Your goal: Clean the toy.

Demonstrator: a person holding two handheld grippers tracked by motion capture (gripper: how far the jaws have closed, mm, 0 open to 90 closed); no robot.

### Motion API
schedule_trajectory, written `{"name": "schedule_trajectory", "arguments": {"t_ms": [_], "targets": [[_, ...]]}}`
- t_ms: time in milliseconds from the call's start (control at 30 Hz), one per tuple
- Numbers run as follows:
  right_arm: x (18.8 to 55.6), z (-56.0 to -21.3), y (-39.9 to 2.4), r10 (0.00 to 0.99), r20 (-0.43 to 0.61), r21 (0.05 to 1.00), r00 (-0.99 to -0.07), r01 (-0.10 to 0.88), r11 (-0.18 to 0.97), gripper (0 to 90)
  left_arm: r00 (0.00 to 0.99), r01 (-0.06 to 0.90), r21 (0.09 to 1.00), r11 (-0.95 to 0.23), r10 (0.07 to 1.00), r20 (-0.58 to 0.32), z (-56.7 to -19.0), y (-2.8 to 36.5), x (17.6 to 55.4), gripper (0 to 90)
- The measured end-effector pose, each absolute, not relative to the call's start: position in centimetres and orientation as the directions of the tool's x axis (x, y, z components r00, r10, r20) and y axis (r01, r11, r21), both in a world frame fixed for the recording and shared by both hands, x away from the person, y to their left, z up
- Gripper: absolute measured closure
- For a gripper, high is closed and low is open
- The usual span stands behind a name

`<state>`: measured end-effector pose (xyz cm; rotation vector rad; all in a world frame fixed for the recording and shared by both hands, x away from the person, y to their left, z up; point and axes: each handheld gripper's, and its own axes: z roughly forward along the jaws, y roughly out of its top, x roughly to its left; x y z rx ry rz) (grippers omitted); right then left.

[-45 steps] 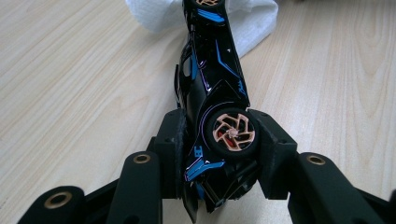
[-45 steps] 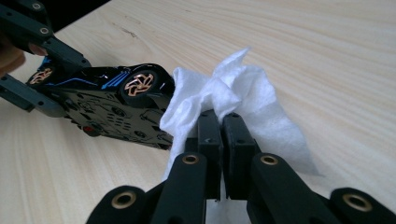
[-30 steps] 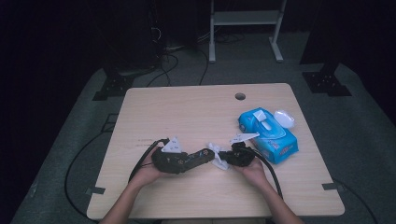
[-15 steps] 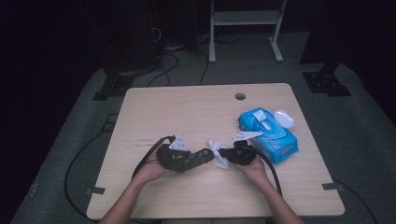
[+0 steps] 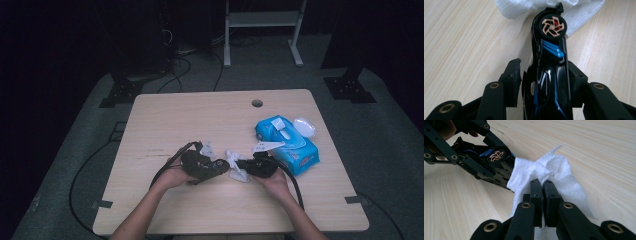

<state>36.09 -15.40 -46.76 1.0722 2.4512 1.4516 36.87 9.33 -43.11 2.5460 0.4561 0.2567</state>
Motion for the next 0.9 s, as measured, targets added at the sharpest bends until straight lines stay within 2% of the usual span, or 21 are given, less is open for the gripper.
{"name": "schedule_trajectory", "arguments": {"t_ms": [200,367,533,767,900], "targets": [[36.0,-46.8,-15.5,0.608,0.258,0.802,-0.75,0.518,0.298,86.4,0.922,0.291,0.513,-0.808,0.379,0.074,-43.5,8.4,37.3,55.0],[35.8,-46.4,-15.6,0.6,0.259,0.811,-0.756,0.508,0.29,86.4,0.936,0.253,0.497,-0.83,0.34,0.091,-43.5,8.2,37.1,57.8],[35.7,-45.2,-15.8,0.583,0.26,0.829,-0.77,0.488,0.274,86.4,0.933,0.244,0.549,-0.799,0.349,0.093,-43.2,8.5,36.8,58.0],[34.4,-41.2,-14.9,0.509,0.203,0.883,-0.837,0.381,0.274,86.5,0.932,0.144,0.629,-0.764,0.319,0.174,-41.1,8.3,35.2,58.0],[34.3,-40.8,-15.5,0.513,0.196,0.888,-0.836,0.373,0.269,86.5,0.932,0.128,0.671,-0.73,0.32,0.17,-40.5,8.7,34.9,58.1]]}}
